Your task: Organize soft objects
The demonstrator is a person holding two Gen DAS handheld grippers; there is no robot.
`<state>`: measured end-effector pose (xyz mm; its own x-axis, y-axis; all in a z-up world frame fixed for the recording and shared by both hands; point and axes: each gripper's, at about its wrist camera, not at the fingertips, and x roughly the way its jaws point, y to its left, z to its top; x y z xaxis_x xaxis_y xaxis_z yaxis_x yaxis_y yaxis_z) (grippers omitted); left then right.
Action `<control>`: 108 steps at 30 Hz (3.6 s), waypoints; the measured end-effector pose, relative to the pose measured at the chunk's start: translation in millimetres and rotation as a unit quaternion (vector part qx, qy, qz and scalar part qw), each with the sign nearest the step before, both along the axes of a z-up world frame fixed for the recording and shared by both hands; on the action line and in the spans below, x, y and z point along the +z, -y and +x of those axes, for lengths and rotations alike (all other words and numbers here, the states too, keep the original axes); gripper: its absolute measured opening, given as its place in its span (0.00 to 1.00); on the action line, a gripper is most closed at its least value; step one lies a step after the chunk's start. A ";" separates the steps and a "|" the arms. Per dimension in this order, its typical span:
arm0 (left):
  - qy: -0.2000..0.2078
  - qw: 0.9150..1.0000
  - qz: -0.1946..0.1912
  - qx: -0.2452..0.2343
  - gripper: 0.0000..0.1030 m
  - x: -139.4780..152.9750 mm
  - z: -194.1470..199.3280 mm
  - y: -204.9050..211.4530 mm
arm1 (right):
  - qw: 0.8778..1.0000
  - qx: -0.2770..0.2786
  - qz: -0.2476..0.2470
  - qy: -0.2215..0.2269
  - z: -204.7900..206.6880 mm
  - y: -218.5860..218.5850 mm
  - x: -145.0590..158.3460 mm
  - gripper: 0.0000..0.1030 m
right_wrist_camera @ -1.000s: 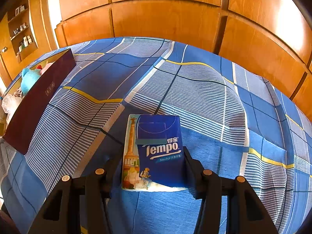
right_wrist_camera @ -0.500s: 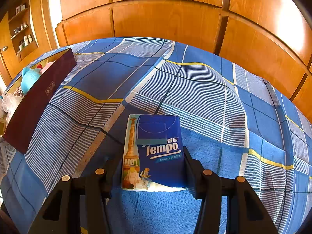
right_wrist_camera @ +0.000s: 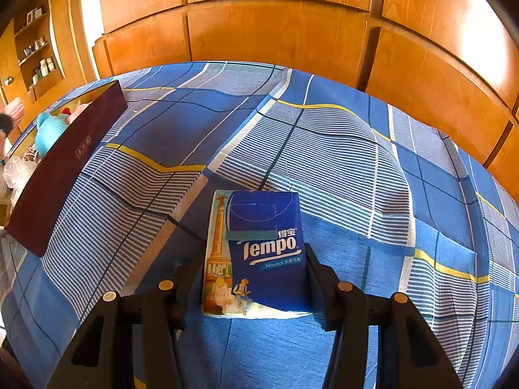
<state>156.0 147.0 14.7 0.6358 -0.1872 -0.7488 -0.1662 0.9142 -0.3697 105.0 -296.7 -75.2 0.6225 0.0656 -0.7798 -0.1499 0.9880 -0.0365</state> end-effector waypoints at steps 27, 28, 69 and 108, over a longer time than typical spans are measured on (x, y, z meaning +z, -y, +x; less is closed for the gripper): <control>0.043 0.989 0.139 0.007 0.67 3.2 -39.3 9.6 | 1.000 -0.011 -0.021 -0.021 7.8 -9.7 5.7 0.51; 0.045 0.989 0.141 0.007 0.67 3.8 -46.5 9.9 | 0.999 -0.013 -0.020 -0.025 9.0 -10.9 6.7 0.51; 0.044 0.989 0.126 0.059 0.68 -10.1 -109.6 -25.3 | 0.985 0.171 0.013 -0.036 42.7 -281.6 30.5 0.51; 0.102 0.974 0.190 0.064 0.92 17.7 -152.5 28.2 | 0.984 0.107 0.062 0.125 -68.8 -215.8 91.5 0.65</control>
<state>3.5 118.8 32.5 0.7791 0.1705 -0.6033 -0.2471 0.9679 -0.0454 36.2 -80.9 16.3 0.7549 0.3019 -0.5821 -0.3572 0.9338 0.0211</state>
